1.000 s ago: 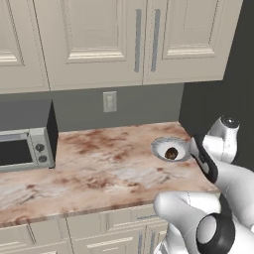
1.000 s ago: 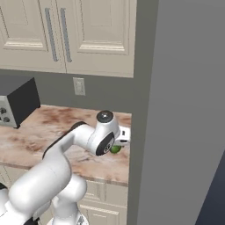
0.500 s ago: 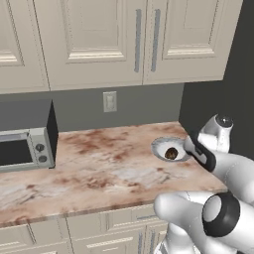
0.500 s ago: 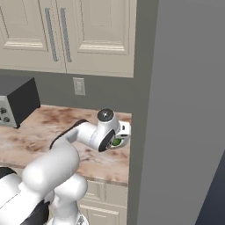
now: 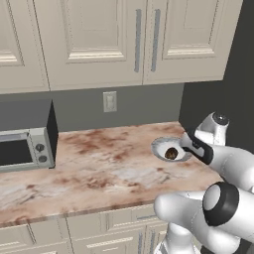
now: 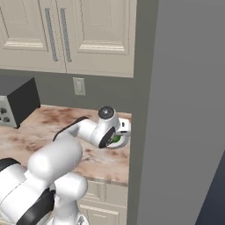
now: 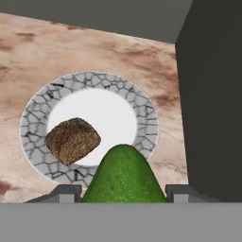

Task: Pick the avocado and bread from the counter and place them on the plate. Then pick the jam from the cabinet and place it next to the plate. Lastly close the cabinet door.

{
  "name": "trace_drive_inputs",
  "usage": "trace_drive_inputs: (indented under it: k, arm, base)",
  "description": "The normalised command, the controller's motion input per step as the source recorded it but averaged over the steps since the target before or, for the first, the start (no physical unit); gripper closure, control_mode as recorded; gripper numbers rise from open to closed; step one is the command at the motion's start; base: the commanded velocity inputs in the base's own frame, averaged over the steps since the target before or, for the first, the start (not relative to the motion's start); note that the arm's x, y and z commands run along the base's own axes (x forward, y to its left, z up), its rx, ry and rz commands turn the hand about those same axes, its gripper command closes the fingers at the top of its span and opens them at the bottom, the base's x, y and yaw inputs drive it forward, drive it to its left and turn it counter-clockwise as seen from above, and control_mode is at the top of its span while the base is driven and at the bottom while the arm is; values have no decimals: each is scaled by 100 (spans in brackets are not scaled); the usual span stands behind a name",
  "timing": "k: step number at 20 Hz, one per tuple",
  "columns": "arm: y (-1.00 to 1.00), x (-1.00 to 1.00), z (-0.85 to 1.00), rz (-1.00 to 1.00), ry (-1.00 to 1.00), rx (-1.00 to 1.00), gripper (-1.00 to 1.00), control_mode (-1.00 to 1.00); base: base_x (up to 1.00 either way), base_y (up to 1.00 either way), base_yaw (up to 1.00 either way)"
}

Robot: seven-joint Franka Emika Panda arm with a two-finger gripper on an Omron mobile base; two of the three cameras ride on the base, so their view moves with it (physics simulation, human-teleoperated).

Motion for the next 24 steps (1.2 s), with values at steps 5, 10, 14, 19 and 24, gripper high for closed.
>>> trace_drive_inputs:
  k: [5, 10, 14, 19, 24]
  arm:
    - [24, 10, -2, 0, 0, -3, 100, -100]
    - [3, 19, -16, 4, -2, -2, 100, -100]
    - [0, 29, -21, 6, 0, -1, 100, -100]
    - [0, 30, -17, 7, 0, 0, 100, -100]
    - [0, 28, -19, 7, 0, 0, 100, -100]
  base:
    - [0, 0, 0]
    - [0, 0, 0]
    - [0, 0, 0]
    - [0, 0, 0]
    - [0, 0, 0]
